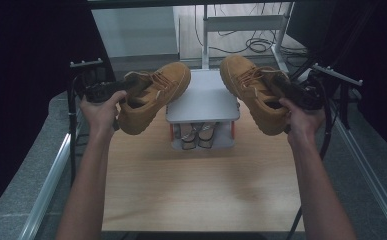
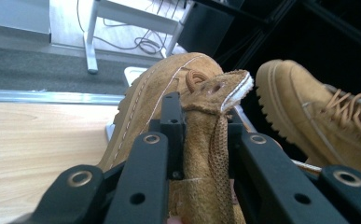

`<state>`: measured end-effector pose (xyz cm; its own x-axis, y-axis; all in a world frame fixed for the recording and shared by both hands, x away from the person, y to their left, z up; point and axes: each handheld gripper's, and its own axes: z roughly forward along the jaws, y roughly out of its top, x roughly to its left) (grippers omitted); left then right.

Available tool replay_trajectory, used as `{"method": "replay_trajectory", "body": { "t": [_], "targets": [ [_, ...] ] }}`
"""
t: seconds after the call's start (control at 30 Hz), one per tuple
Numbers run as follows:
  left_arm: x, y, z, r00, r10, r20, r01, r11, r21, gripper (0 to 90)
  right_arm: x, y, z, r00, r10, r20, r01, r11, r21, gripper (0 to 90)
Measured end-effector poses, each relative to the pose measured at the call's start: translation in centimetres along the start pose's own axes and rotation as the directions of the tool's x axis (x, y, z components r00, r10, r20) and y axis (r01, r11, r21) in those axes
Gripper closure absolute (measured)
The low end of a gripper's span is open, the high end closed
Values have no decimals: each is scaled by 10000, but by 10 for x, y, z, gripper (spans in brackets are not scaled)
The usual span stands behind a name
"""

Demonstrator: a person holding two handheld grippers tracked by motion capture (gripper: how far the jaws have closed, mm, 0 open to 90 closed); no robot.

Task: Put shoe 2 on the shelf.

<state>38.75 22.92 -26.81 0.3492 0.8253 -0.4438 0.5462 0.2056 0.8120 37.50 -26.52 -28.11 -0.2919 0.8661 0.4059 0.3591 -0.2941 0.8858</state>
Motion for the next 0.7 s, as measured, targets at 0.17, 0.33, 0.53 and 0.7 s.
{"method": "replay_trajectory", "body": {
  "t": [0.17,0.33,0.53,0.7],
  "targets": [
    [-6,2,8,10000,-66,60,66,10000,-73,781,2,-2,7,10000,82,-30,-82,10000,49,807],
    [-13,5,20,9999,-110,129,110,9999,4,779,6,-2,18,9995,304,-47,-304,9995,88,807],
    [-17,5,32,9993,-257,279,254,9996,109,776,16,-4,26,9992,397,39,-398,9991,132,806],
    [-17,10,38,9981,-538,310,537,9985,47,775,18,-2,34,9984,566,74,-567,9982,184,806]
  ]
}}
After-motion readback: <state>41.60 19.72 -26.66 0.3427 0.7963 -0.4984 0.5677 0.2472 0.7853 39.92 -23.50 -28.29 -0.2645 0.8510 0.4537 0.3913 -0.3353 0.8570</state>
